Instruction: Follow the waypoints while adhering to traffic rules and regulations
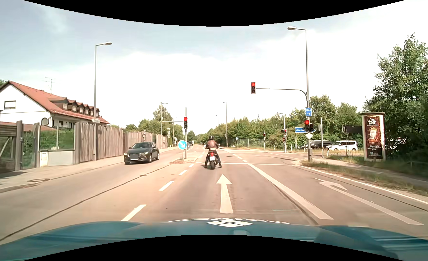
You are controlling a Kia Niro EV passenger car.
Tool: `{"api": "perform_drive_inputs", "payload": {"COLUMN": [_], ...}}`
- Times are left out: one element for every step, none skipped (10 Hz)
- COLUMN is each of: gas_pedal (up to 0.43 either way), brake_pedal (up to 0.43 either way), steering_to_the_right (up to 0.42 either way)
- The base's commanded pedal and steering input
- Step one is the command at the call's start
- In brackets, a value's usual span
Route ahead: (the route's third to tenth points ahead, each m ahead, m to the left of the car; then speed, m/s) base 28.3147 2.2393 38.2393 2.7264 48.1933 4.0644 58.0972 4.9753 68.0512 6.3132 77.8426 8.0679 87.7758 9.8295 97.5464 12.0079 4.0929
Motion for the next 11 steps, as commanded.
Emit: {"api": "perform_drive_inputs", "payload": {"gas_pedal": [0.0, 0.0, 0.0, 0.0, 0.0, 0.0, 0.0, 0.0, 0.0, 0.0, 0.0], "brake_pedal": [0.213, 0.213, 0.213, 0.213, 0.213, 0.213, 0.22, 0.22, 0.22, 0.22, 0.213], "steering_to_the_right": [-0.017, -0.021, -0.021, -0.022, -0.023, -0.023, -0.023, -0.023, -0.023, -0.022, -0.022]}}
